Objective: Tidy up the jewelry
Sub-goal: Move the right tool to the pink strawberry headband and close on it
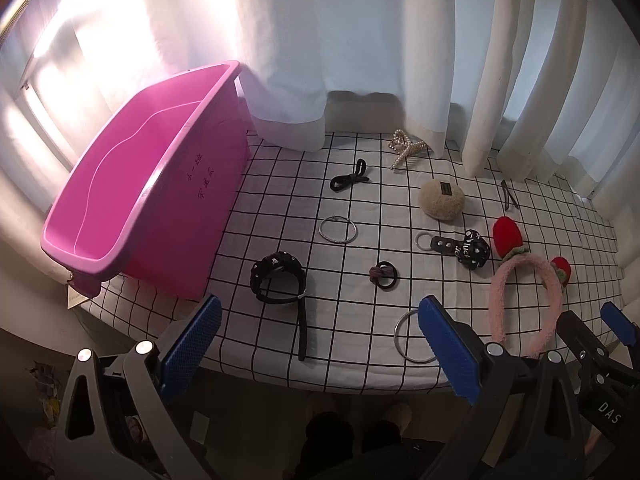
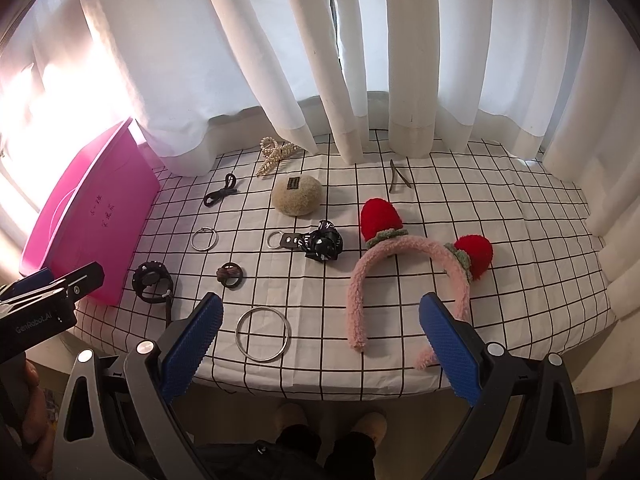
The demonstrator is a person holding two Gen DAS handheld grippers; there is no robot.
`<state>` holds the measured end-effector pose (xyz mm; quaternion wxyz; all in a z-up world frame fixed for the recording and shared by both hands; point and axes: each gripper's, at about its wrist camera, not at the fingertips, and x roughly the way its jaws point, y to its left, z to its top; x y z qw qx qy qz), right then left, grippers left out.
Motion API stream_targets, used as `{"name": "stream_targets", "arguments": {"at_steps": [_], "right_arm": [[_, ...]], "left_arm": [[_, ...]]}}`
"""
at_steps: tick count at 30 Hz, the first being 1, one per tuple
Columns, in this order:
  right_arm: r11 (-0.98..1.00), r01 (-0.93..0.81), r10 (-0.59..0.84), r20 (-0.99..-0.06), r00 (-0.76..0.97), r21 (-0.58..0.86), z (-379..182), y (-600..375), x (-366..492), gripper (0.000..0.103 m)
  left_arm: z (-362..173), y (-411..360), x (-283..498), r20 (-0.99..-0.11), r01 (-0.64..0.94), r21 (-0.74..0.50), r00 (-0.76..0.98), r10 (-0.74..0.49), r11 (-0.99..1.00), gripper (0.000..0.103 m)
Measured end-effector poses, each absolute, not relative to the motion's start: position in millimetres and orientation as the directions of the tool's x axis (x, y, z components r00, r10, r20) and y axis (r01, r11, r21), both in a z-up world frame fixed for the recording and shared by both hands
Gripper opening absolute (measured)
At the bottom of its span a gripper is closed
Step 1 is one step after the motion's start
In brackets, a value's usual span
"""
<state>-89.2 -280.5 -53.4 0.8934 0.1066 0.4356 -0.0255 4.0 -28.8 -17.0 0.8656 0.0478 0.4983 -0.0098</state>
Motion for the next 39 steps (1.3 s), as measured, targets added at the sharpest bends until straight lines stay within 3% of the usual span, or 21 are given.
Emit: {"name": "stream_targets", "arguments": {"at_steps": [16,21,39], "right_arm": [[0.944,0.259,0.033,-0.84,0.541,0.204,-142,-378,-108,0.094],[0.939,0.278,0.037,-0.86,0.508,0.204,-169,-402,-103,0.094],[0.949,0.255,0.034,-0.863,0.505,0.187,-211,-429,-51,0.094]], "left_arm": [[-120,-41,-5,-0.93,0.033,0.035,0.368,0.02,0.999,0.097],[-147,-60,-11,-0.928,0.049,-0.034,0.368,-0.05,0.998,0.097],[-193,-111,1,-0.923,0.049,-0.031,0.381,-0.048,0.998,0.097]]}}
